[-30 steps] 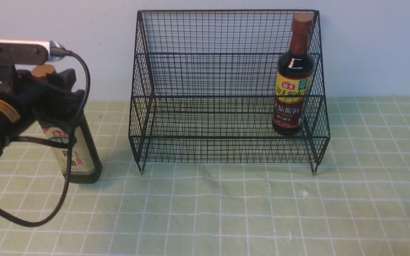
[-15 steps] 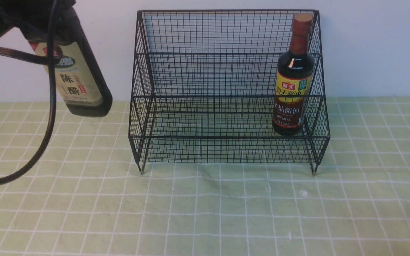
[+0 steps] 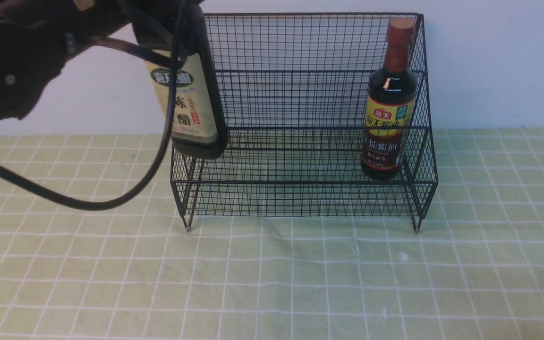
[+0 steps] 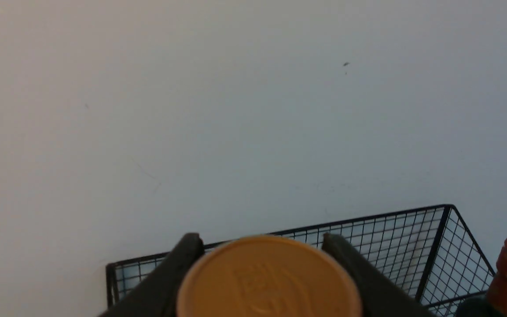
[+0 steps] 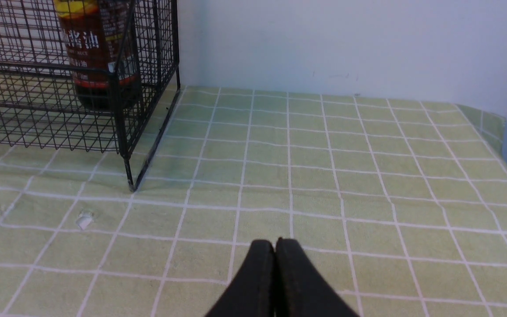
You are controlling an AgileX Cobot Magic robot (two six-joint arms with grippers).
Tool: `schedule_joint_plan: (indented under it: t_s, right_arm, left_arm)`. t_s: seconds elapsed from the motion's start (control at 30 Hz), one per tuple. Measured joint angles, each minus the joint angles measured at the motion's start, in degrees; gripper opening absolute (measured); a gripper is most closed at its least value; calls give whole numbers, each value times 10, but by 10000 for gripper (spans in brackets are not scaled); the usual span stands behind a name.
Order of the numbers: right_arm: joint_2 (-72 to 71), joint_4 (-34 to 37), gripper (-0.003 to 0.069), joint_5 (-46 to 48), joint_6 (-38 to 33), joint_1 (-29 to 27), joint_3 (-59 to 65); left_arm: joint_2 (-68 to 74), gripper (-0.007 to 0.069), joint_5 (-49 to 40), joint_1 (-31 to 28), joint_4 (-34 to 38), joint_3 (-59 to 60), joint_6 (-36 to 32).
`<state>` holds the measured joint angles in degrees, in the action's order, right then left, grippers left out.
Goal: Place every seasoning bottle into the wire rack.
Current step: Use the left arm to put the condiment bottle back on the shelf
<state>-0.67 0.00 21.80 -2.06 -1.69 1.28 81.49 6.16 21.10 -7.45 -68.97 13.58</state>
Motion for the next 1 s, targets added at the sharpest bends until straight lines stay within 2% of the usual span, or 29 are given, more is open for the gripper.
schedule_joint_plan:
  t_s: [0.4, 1.0]
  right_arm:
    - [0, 0, -15, 0, 0, 0, 0]
    - [0, 0, -15, 0, 0, 0, 0]
  left_arm:
    - [87, 304, 30, 2, 24, -6, -24]
    - [147, 304, 0, 2, 24, -4, -29]
